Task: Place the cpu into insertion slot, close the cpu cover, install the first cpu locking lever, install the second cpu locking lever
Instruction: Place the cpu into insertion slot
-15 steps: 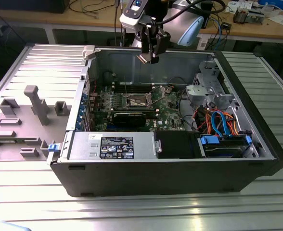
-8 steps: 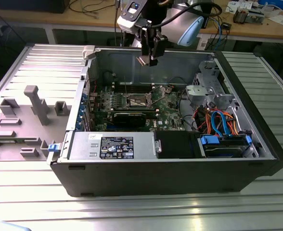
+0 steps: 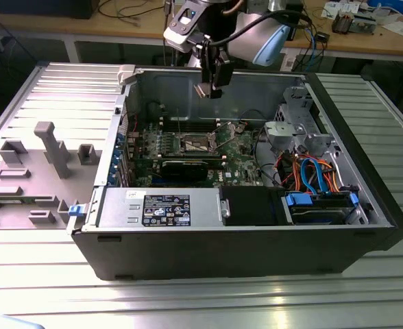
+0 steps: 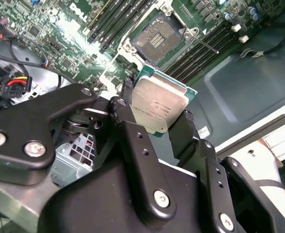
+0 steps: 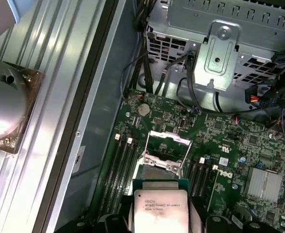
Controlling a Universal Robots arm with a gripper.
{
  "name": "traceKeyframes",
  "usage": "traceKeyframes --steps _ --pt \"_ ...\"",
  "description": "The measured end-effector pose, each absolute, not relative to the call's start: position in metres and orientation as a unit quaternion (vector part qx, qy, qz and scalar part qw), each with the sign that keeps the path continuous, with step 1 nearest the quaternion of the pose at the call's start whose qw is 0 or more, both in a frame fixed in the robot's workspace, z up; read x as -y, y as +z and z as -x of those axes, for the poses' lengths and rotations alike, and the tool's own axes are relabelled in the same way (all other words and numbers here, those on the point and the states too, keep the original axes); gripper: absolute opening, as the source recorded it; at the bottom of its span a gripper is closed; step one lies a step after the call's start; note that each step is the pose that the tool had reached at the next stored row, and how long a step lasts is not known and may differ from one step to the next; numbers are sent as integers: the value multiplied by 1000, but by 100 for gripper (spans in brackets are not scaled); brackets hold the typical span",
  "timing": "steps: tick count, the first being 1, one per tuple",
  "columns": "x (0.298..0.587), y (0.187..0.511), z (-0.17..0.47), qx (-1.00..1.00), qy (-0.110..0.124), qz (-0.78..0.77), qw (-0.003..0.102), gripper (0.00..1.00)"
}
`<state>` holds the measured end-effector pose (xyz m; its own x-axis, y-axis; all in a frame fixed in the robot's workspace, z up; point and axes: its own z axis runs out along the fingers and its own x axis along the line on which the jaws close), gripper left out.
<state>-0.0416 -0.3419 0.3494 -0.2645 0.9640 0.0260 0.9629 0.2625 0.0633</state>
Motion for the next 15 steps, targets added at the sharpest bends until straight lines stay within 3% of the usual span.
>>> traceKeyframes --steps 15 --pt "342 346 42 -784 31 -620 7 54"
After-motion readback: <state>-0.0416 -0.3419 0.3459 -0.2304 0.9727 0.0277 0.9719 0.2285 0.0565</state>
